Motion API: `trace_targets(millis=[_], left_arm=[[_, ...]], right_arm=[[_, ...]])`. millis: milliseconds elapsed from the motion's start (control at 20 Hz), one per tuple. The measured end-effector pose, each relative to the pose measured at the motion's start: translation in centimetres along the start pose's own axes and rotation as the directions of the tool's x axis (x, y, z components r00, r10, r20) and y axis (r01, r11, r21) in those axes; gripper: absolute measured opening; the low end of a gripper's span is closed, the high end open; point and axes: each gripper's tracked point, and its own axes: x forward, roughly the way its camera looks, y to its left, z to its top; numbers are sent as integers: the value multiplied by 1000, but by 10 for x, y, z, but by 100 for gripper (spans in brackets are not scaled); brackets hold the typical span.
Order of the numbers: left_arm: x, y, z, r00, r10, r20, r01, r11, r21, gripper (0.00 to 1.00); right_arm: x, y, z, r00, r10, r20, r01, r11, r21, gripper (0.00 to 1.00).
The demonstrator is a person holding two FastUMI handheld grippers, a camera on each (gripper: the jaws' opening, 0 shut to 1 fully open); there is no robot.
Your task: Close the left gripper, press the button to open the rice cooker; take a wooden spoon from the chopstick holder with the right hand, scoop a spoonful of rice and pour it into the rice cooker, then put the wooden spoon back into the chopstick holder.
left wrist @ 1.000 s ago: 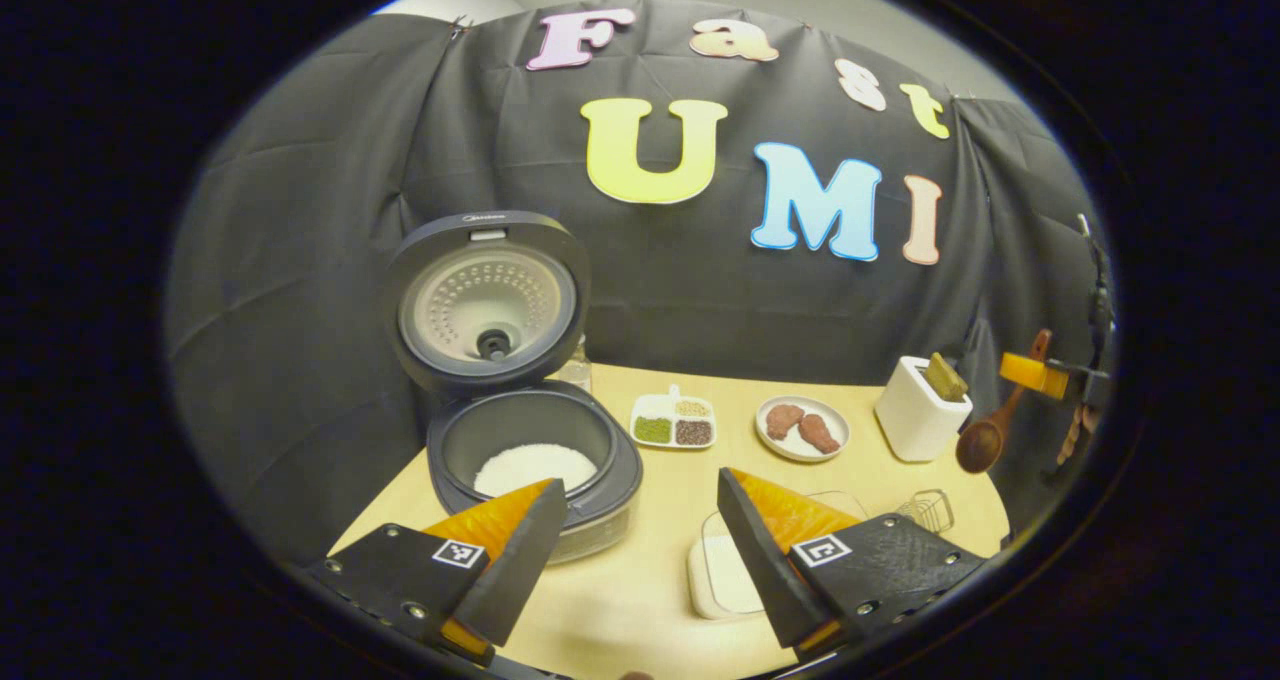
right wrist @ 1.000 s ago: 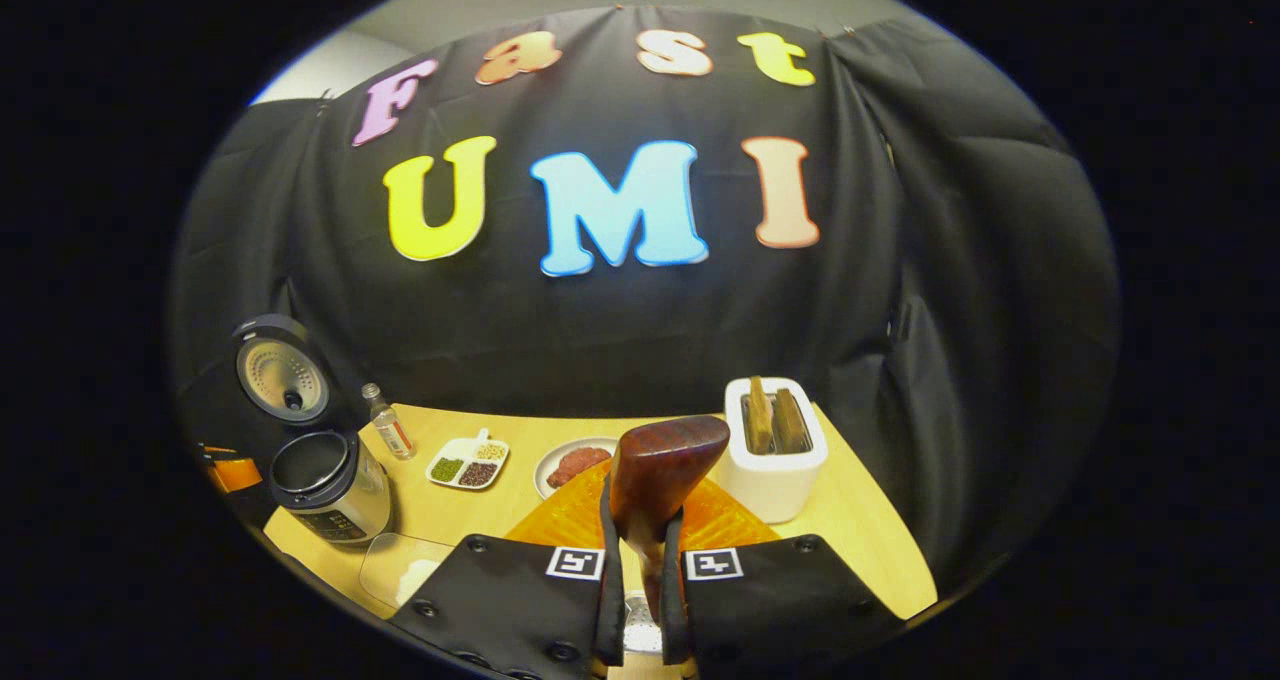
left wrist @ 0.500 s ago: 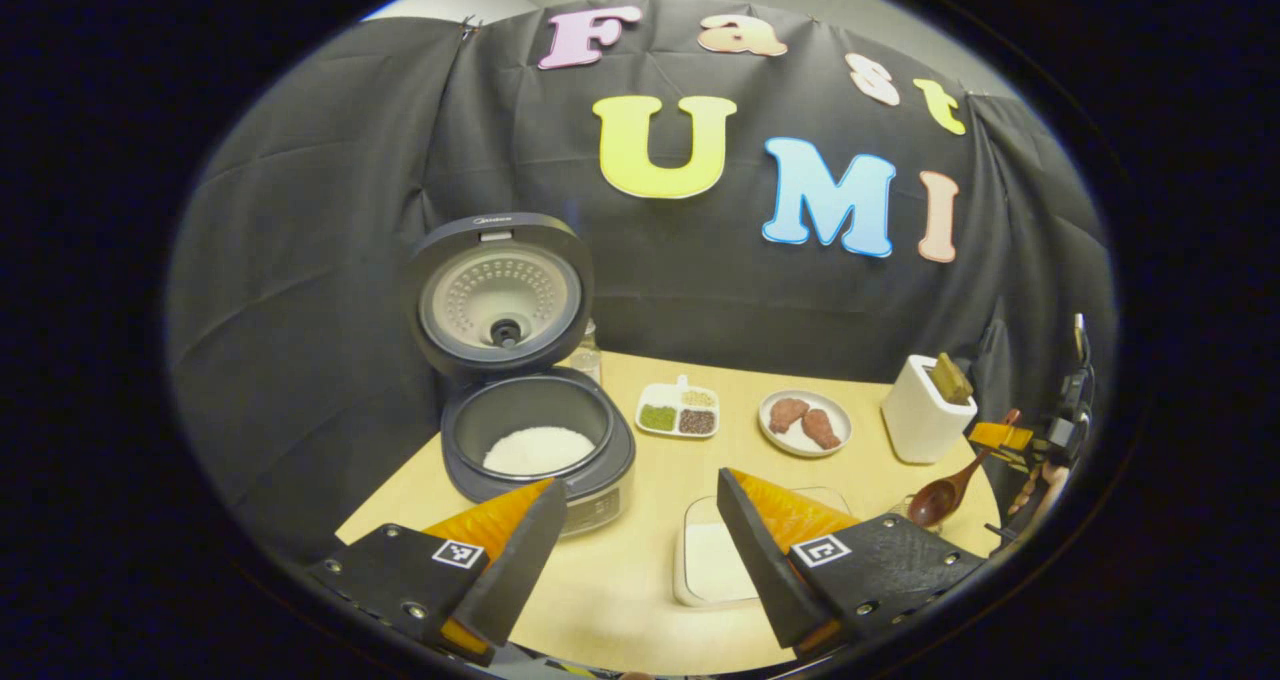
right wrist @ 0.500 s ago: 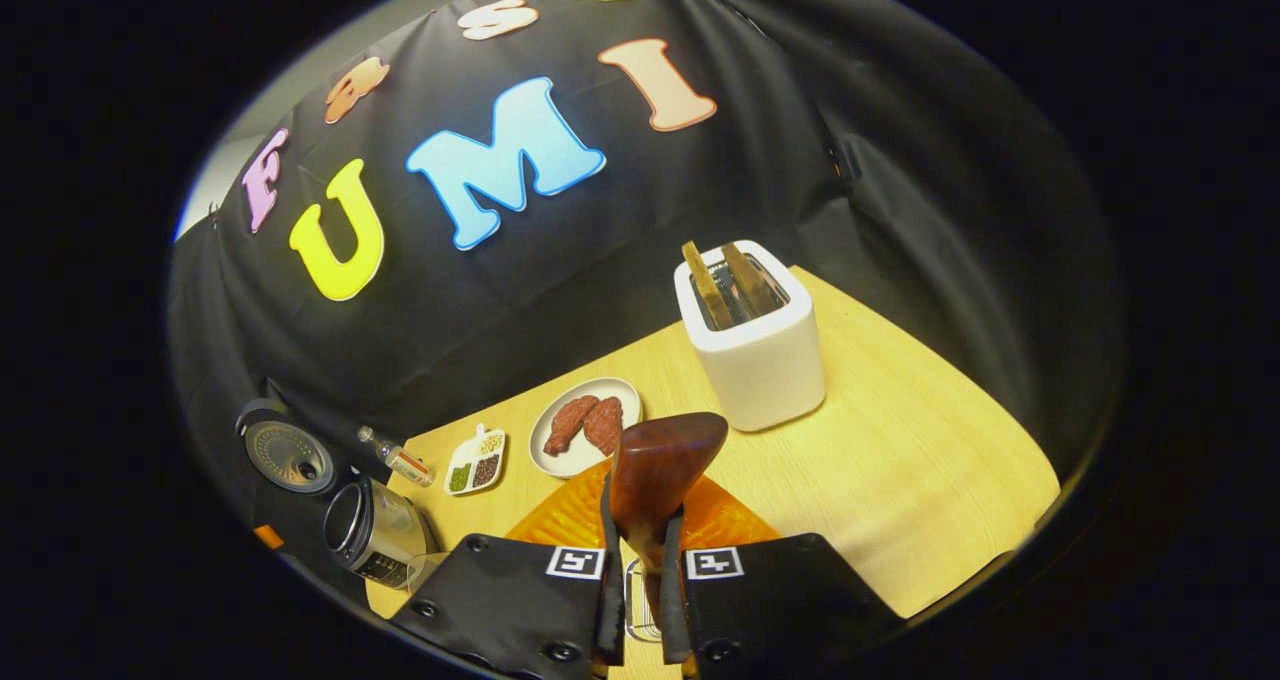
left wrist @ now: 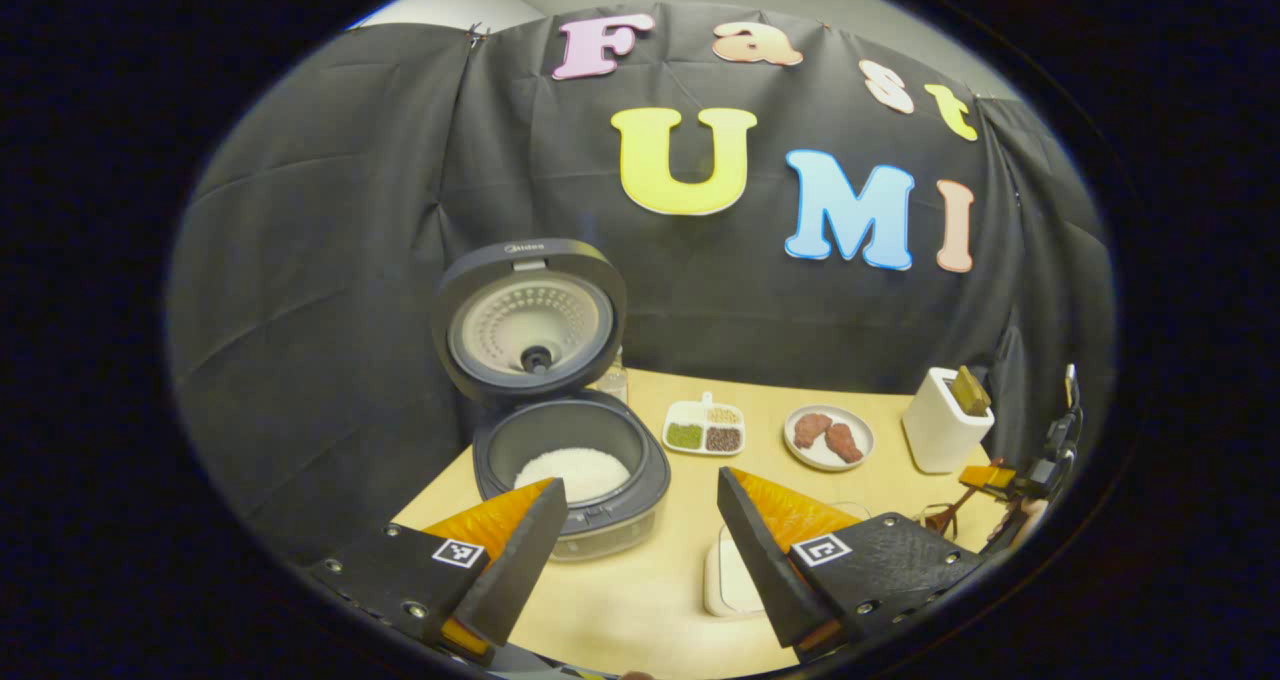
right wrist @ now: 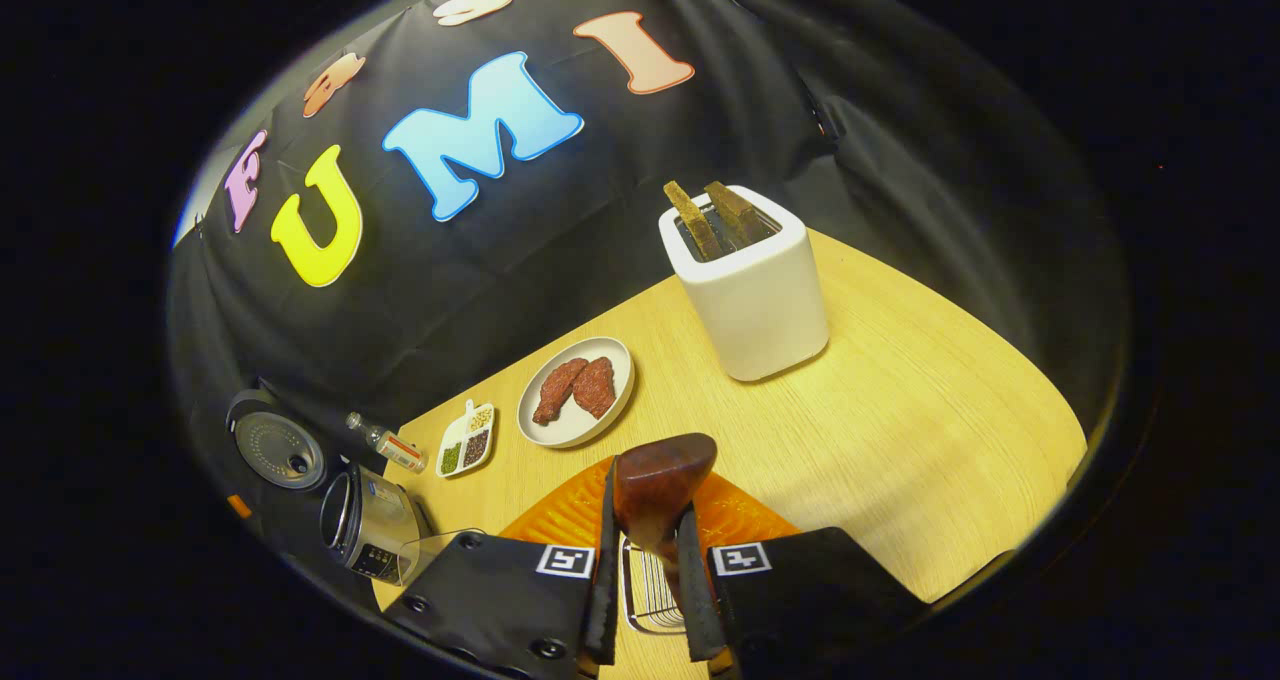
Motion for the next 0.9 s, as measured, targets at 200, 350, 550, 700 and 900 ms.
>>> trace_targets(millis=[200,350,550,700,900], left_arm=[[20,40,59,995,20,101,-20,1000,-5,94],[35,68,110,984,21,175,-16,999,-32,95],[66,94,170,971,-11,238,22,999,-44,94],[100,105,193,976,-43,215,55,997,-48,94],[155,119,208,988,-74,139,95,985,-145,95]], right_arm=[[-1,-14,3,998,-49,33,52,995,-80,98],[-11,-31,9,991,-101,83,114,981,-158,98],[-42,-42,34,973,-142,182,184,953,-241,98],[-83,-34,46,952,-160,262,232,935,-270,98],[-126,-25,57,916,-187,354,299,907,-295,98]])
